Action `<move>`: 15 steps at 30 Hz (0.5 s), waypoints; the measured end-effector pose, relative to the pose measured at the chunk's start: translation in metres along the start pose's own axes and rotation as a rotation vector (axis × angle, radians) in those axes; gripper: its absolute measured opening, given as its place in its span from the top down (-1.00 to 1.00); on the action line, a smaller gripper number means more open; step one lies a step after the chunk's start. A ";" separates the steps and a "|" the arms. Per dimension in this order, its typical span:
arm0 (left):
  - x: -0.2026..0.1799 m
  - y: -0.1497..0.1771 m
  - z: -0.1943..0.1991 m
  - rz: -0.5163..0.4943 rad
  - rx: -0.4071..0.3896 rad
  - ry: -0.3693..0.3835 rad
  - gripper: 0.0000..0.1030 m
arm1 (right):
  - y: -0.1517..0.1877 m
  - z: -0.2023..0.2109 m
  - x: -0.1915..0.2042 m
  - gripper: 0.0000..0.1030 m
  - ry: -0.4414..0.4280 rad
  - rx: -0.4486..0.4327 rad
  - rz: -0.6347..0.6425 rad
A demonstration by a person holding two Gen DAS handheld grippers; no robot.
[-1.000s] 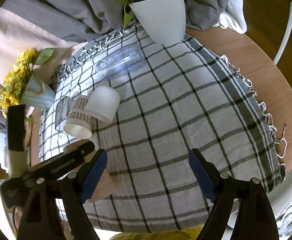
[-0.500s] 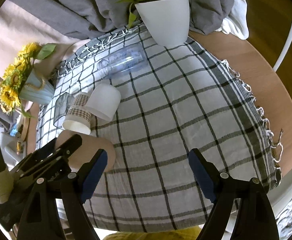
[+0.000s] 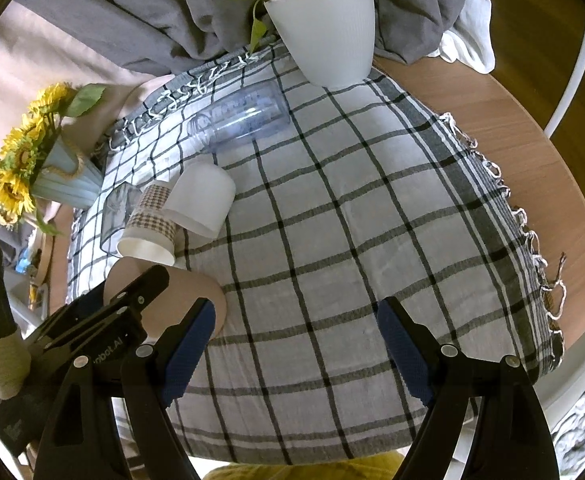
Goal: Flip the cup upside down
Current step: 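Lower the pink cup onto the cloth and open the right tool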
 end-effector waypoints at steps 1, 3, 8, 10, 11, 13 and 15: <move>0.000 0.000 -0.001 0.000 0.003 0.001 -0.22 | 0.000 0.000 0.000 -0.62 0.001 0.001 -0.001; 0.000 -0.001 -0.002 -0.007 0.009 -0.003 -0.22 | 0.000 -0.001 0.001 -0.62 0.003 0.002 -0.002; -0.001 0.000 -0.002 -0.025 0.007 -0.026 -0.55 | 0.000 -0.001 0.002 -0.62 0.002 -0.001 0.003; 0.000 0.000 0.008 -0.012 -0.031 -0.028 -0.63 | -0.001 0.001 0.002 -0.63 0.011 -0.013 0.004; 0.000 -0.001 0.014 -0.006 -0.046 -0.025 -0.73 | -0.001 0.002 0.002 -0.64 0.016 -0.017 0.003; 0.001 -0.001 0.030 0.005 -0.085 -0.022 -0.84 | -0.001 0.007 0.001 -0.71 0.022 -0.025 -0.006; 0.004 0.001 0.049 0.015 -0.135 -0.035 -0.96 | -0.002 0.013 0.000 -0.71 0.018 -0.037 -0.019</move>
Point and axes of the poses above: each gripper's, at about its wrist camera, not at the fingertips, and z roughly against the way its jaws point, x to its left, y to its underside, the point moved 1 cm from there along -z, roughly the way its jaws point, and after that the axes turned 7 degrees about -z, right-handed, at the moved point
